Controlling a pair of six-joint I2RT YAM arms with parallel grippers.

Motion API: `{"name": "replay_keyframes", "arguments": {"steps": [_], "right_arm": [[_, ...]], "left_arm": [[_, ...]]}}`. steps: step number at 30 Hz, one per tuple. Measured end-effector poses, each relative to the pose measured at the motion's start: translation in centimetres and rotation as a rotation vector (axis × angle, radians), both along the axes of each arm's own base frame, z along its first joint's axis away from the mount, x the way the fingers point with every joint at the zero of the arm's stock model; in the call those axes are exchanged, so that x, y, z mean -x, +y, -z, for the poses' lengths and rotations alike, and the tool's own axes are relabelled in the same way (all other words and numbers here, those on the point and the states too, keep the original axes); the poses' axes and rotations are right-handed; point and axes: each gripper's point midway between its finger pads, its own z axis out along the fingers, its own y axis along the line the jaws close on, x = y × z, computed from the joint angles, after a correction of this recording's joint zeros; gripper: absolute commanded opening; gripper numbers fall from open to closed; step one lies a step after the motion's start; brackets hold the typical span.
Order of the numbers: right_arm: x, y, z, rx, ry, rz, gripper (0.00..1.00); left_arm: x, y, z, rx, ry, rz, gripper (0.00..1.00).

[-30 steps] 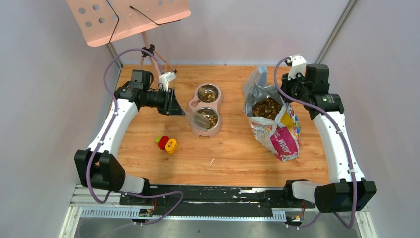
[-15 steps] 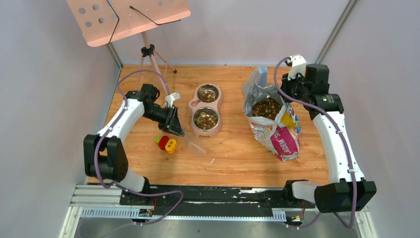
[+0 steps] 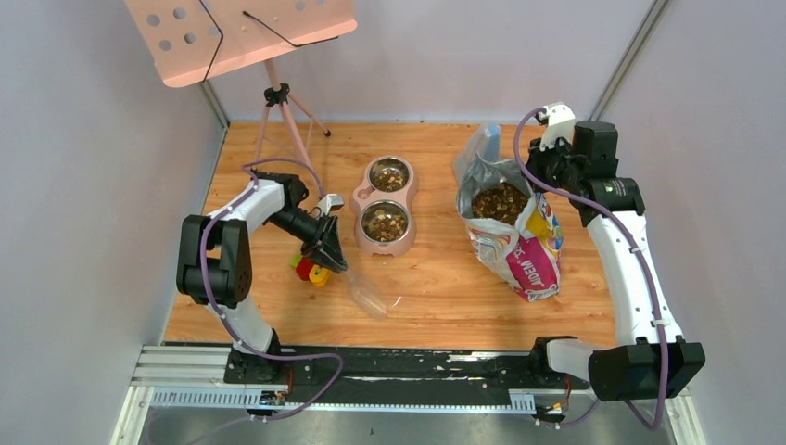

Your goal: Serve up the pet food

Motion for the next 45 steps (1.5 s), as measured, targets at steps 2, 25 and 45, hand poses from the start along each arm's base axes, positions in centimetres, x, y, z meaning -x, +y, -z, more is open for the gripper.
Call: {"name": "replay_keyframes", "arguments": {"steps": [2,25,45], "right_arm": [[0.0,0.0,0.0,0.0,0.0,0.001,0.0],[0.0,-0.1,0.0,0.0,-0.005,0.004,0.0],[0.1,-0.2,-0.1,0.004,-0.009,0.004,0.0]], "left_arm": [[0.1,0.4,0.9,-0.051,0.019,0.004,0.05],[-2.5,1.6,6.7,-0.276,0.099,-0.059,0.66],[-4.8,2.1,5.8,-0.328,-0.018,-0.081,0.75]]}}
